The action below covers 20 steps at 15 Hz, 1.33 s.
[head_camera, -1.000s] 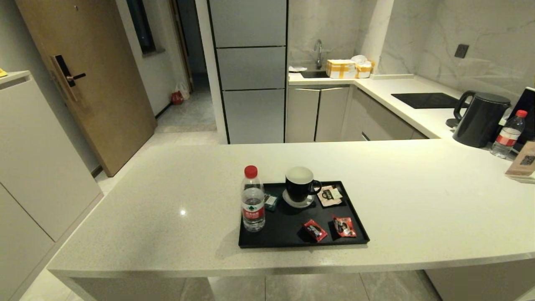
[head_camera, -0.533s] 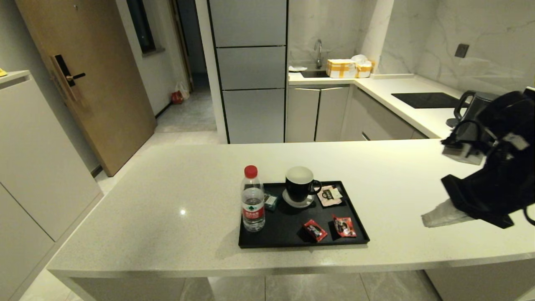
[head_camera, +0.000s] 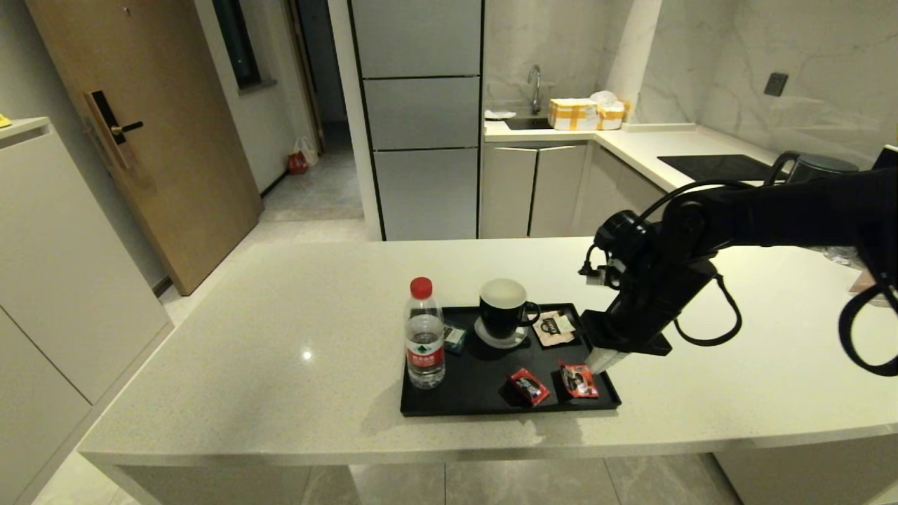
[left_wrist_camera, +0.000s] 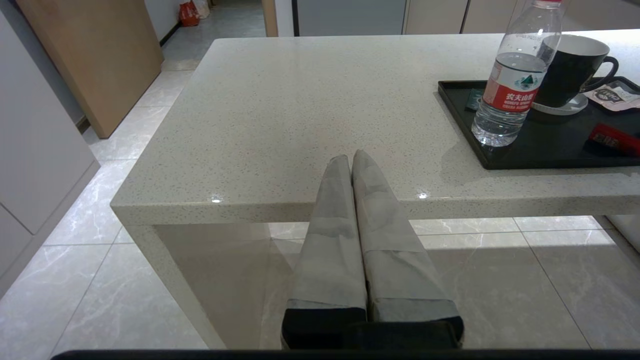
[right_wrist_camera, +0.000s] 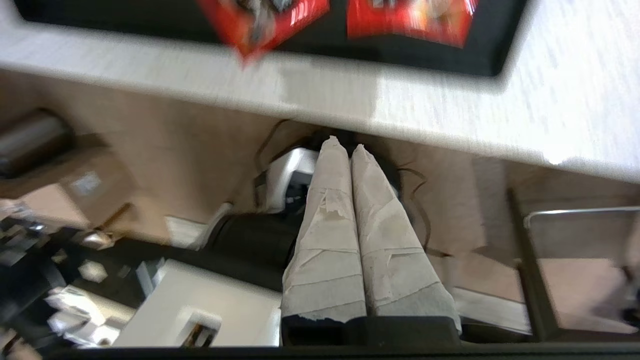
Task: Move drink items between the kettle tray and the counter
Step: Pick up the tea bag
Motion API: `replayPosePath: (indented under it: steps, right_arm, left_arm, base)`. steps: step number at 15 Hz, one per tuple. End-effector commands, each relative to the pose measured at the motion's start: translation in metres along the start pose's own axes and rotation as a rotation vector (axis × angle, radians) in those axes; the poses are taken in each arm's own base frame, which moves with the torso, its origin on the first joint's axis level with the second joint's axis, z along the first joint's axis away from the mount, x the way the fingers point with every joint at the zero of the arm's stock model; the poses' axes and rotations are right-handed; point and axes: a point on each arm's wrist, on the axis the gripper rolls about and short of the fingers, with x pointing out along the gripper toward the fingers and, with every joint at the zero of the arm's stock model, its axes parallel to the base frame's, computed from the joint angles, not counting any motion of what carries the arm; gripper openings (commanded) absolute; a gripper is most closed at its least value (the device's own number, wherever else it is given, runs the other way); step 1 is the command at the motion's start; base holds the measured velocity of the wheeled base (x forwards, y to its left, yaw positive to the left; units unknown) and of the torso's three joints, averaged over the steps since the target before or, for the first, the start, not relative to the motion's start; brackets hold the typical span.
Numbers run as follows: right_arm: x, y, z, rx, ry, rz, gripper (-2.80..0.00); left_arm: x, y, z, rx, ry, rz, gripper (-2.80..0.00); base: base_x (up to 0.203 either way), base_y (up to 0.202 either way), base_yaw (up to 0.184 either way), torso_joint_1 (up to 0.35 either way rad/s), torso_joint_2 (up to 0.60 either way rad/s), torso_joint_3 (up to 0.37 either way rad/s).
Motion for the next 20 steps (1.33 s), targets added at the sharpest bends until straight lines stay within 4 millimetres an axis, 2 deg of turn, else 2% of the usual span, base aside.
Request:
replayPosePath:
  steps: [1, 6, 9, 11, 15, 20]
  right_arm:
    - [0.036, 0.0, 0.009, -0.005, 0.057, -0.037, 0.0]
    - [0.04, -0.001, 0.017, 0.039, -0.044, -0.139, 0.0]
    - [0.052, -0.001, 0.021, 0.04, -0.052, -0.181, 0.0]
    - [0.052, 0.0, 0.02, 0.041, -0.052, -0.195, 0.0]
    - [0.081, 0.018, 0.022, 0.12, -0.084, -0.366, 0.0]
    - [0.097, 0.02, 0.03, 0.147, -0.099, -0.408, 0.0]
  left_arm:
    - [0.0, 0.0, 0.0, 0.0, -0.001, 0.0, -2.8]
    - [0.0, 0.0, 0.0, 0.0, -0.001, 0.0, -2.8]
    - [0.0, 0.0, 0.0, 0.0, -0.001, 0.0, -2.8]
    - [0.0, 0.0, 0.0, 0.0, -0.001, 0.0, -2.8]
    - [0.0, 0.0, 0.0, 0.0, 0.0, 0.0, -2.8]
    - [0.0, 0.0, 0.0, 0.0, -0.001, 0.0, -2.8]
  base:
    - [0.0, 0.0, 0.0, 0.0, 0.0, 0.0]
    - [0.0, 0.0, 0.0, 0.0, 0.0, 0.0]
    - [0.0, 0.0, 0.0, 0.0, 0.0, 0.0]
    - [0.0, 0.0, 0.0, 0.0, 0.0, 0.0]
    - [0.0, 0.0, 0.0, 0.0, 0.0, 0.0]
    - [0.0, 0.0, 0.0, 0.0, 0.0, 0.0]
